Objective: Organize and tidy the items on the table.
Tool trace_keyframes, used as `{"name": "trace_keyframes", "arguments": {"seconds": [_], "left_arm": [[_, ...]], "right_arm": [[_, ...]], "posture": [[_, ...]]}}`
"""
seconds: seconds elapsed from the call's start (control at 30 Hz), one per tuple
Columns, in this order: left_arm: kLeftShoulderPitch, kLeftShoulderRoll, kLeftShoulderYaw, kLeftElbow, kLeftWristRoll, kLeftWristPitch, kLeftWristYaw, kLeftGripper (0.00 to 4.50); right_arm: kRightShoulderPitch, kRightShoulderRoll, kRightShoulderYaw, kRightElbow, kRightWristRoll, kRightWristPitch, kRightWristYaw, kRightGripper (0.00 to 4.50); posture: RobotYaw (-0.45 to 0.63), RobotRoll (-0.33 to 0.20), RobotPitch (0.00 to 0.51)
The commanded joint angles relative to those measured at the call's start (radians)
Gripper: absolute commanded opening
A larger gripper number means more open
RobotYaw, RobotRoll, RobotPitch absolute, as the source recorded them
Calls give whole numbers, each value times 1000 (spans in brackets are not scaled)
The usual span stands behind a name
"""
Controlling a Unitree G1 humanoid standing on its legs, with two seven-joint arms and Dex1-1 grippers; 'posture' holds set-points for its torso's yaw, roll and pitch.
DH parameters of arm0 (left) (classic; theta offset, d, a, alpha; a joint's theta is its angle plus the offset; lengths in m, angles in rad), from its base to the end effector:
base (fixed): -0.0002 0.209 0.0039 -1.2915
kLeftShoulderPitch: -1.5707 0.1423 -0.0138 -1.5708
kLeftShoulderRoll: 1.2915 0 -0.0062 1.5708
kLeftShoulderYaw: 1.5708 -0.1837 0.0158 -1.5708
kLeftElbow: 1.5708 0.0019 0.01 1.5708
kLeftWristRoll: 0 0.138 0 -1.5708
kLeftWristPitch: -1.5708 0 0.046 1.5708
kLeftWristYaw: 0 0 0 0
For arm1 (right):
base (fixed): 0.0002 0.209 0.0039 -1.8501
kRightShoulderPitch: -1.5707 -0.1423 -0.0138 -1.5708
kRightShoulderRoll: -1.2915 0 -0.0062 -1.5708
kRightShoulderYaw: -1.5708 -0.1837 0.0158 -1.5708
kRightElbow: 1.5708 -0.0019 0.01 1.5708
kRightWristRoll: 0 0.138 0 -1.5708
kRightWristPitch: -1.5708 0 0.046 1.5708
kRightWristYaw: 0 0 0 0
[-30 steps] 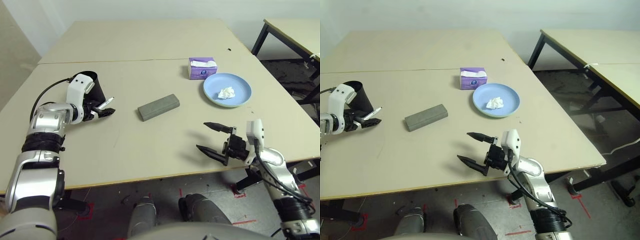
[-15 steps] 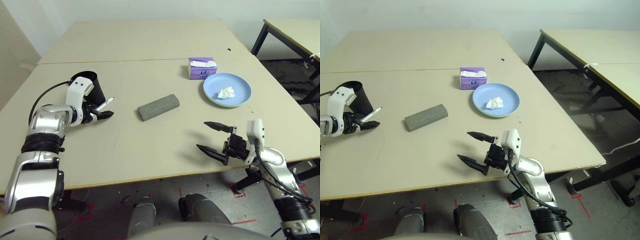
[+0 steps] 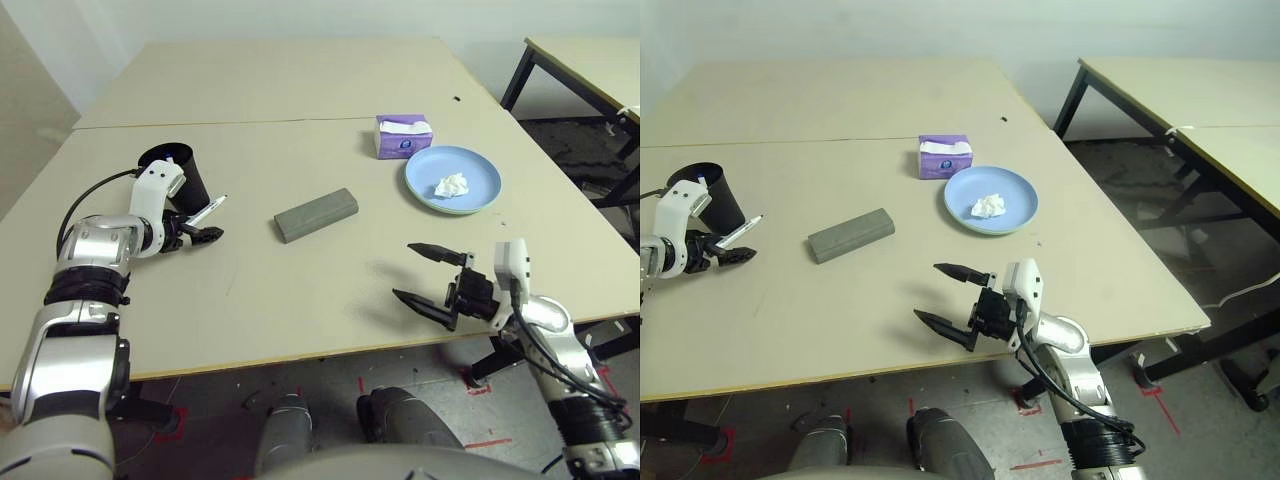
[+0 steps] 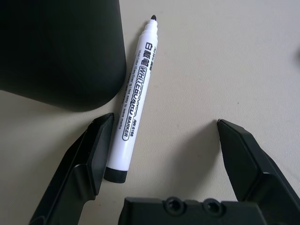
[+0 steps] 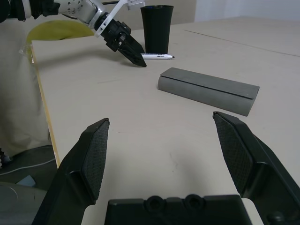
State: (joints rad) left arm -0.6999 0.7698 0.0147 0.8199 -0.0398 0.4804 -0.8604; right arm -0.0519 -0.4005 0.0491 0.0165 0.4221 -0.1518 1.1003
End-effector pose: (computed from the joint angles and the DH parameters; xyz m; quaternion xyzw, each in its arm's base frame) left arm 0.2888 0.3404 0.1403 0.1085 0.3264 -0.1586 0.9255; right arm 0.2133 -0.2129 0.0703 -0.0333 -0.0772 0.5428 0.8356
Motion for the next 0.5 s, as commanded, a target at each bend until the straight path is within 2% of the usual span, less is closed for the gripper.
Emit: {"name": "trace_keyframes", "arguments": {"seconds": [0.03,0.2,0.23,0.33,0.5], "left_arm": [[-15,-26,-17,36,14,-29,2,4467],[-31,-35,-28,62,33,-57,1,4467],[-33,-36,-28,65,32,-59,-2,4294],[-34,-39,-30,66,28,-56,-12,3628],[-36,-40,-23,66,27,-59,-9,1973]], "right_arm": [[15,-4,7,-9,-7,-5,-2,4500],[18,-5,6,-9,-7,-7,-3,4500],[20,-5,5,-7,-8,-9,-3,4500],[22,-3,4,-4,-9,-13,-5,4500],[15,-3,2,-4,-8,-12,-9,4500]], "posture": [[-164,0,67],[-170,0,65],[-171,0,64],[-169,0,61],[-168,0,59]]}}
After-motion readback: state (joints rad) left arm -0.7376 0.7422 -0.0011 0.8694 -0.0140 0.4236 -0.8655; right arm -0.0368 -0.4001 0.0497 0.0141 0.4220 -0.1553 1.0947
